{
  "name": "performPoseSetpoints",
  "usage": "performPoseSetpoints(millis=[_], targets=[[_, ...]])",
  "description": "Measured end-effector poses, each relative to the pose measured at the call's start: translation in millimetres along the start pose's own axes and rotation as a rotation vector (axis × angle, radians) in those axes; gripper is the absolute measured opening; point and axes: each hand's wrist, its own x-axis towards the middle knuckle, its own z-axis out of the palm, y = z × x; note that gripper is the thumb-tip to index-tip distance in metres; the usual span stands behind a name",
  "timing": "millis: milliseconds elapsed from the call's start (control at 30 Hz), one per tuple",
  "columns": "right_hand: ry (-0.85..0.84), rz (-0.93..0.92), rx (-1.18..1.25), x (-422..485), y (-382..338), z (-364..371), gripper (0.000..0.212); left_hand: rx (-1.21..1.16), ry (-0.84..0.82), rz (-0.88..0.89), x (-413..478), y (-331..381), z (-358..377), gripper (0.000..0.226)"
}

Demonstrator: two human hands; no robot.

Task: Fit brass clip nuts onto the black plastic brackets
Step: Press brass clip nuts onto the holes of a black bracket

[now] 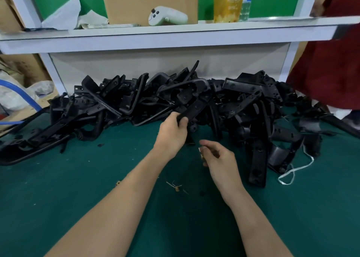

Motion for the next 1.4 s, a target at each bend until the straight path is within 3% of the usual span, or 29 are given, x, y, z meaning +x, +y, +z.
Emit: performPoseSetpoints(millis=[167, 333, 467, 567, 633, 733, 800, 867, 967, 1033, 1133, 1233, 1300, 1400], targets=[[-0.039, -0.011, -0.043, -3.7, 1.7, 1.5, 0.021, -0.680, 0.105, -0.227, -20.5, 36.4, -48.7, 0.028], [-0.124, -0.053, -0.303, -12.0, 2.0, 3.0, 0.020, -1.347, -0.144, -0.408, -50.9, 47.8, -88.9, 0.022], [-0.162, -0.130, -0.408, -17.6, 0.0, 5.5, 0.015, -1.579, -0.294, -0.515, -80.0, 35.8, -82.4, 0.021], [-0.098, -0.110, -0.157, -21.8, -13.0, 2.3, 0.026, -1.605, -0.365, -0.573, -101.6, 25.3, -65.7, 0.024], [-0.094, 0.010, 0.208, -20.7, -27.9, -1.0, 0.053, -1.464, -0.341, -0.587, -115.0, 21.9, -50.0, 0.026], [-0.199, 0.237, 0.671, -17.7, -46.4, -9.0, 0.087, -0.904, -0.233, -0.411, -131.2, 17.8, -23.0, 0.026], [-0.234, 0.235, 0.801, -18.8, -53.5, -14.6, 0.083, -0.570, -0.218, -0.209, -138.0, 15.5, -11.5, 0.023], [-0.183, 0.132, 0.841, -20.4, -59.2, -20.2, 0.062, -0.349, -0.219, -0.049, -137.8, 12.8, -10.4, 0.020], [-0.023, -0.104, 0.472, -23.4, -58.6, -30.3, 0.009, 0.063, -0.114, 0.165, -126.7, 2.2, -16.5, 0.031], [0.017, -0.203, 0.061, -24.2, -51.8, -36.7, 0.008, 0.279, -0.062, 0.200, -117.2, -5.8, -18.7, 0.040], [-0.061, -0.248, -0.417, -26.7, -41.5, -40.2, 0.062, 0.617, -0.192, 0.249, -109.8, -11.1, -7.6, 0.043], [-0.176, -0.272, -0.573, -28.6, -34.4, -38.8, 0.107, 0.777, -0.251, 0.289, -108.1, -13.8, 0.6, 0.038], [-0.203, -0.245, -0.602, -28.9, -34.4, -37.0, 0.118, 0.782, -0.230, 0.293, -106.8, -15.1, 0.1, 0.032], [-0.164, -0.229, -0.656, -29.8, -37.5, -36.8, 0.119, 0.776, -0.189, 0.323, -109.4, -21.0, -5.4, 0.030]])
